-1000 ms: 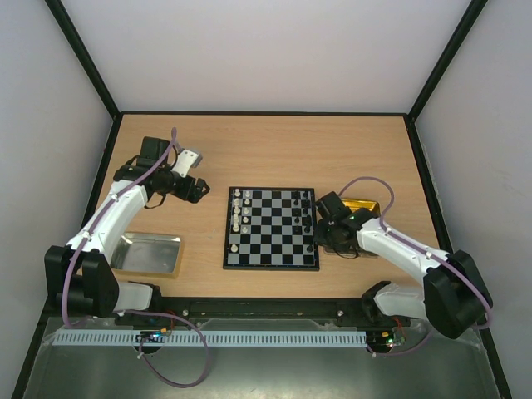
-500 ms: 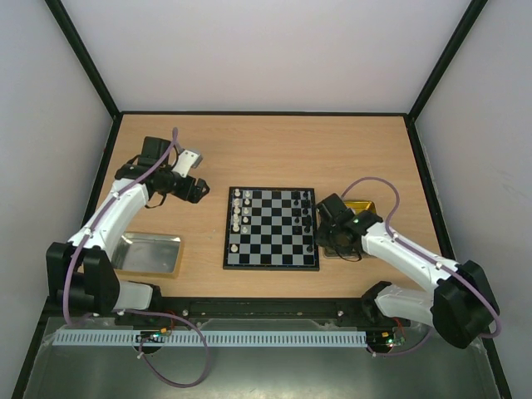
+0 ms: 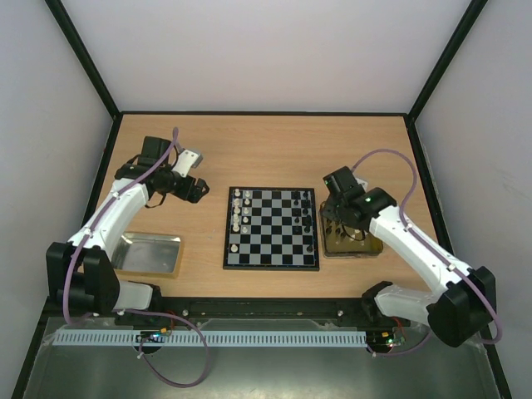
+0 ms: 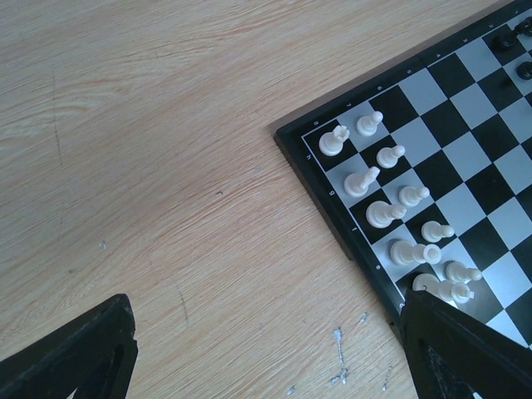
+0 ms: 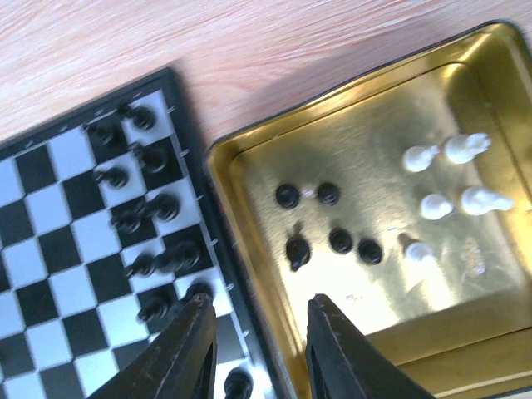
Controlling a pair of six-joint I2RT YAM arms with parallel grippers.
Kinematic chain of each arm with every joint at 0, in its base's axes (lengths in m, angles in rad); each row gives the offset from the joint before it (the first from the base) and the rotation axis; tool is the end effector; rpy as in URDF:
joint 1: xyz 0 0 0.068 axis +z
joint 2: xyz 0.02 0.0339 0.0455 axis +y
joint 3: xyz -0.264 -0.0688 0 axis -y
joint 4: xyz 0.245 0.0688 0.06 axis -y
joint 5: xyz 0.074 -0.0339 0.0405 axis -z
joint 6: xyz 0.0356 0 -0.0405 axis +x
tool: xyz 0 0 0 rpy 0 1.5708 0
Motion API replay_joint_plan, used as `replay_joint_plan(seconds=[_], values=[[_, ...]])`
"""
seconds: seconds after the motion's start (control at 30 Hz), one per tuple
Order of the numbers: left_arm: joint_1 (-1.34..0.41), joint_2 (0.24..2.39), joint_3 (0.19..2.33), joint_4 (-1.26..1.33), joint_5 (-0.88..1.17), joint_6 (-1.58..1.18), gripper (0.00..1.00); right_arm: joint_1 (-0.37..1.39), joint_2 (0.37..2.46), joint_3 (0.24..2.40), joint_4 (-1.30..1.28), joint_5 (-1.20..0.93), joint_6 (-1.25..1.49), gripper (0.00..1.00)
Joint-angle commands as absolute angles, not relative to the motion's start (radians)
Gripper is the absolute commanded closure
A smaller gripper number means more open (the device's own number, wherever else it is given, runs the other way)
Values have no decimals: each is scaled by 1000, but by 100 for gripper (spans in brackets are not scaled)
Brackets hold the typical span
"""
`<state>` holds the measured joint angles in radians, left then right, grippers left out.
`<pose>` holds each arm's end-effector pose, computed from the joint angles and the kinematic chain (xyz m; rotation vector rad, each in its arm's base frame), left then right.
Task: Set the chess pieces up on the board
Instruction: Move the storage box to the center of the board, then pick up the chess piece from the storage box.
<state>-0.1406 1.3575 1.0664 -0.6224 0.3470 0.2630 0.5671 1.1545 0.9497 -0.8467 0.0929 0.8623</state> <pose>0.2772 -0.0515 0.2736 0.6323 2.3628 -0.3762 0.1870 0.1152 0.2689 0.4246 2.6319 0.3705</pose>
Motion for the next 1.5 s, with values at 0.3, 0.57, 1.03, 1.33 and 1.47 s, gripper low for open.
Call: replay_joint_plan(seconds=[0.3, 0.57, 1.03, 1.33, 1.47], values=[[-137, 1378, 1035, -569, 361, 276, 16, 368, 1358, 992, -778, -26, 713, 68], [-137, 1370, 1024, -544, 354, 257, 15, 361, 1475, 1041, -767, -51, 679, 70], [-137, 1366, 1017, -534, 353, 245, 14, 324, 1535, 1014, -724, -103, 651, 74], [-137, 1371, 1011, -529, 351, 241, 14, 302, 1565, 975, -699, -129, 640, 74], [-137, 1375, 1011, -528, 348, 241, 14, 302, 1570, 970, -697, -133, 612, 74]])
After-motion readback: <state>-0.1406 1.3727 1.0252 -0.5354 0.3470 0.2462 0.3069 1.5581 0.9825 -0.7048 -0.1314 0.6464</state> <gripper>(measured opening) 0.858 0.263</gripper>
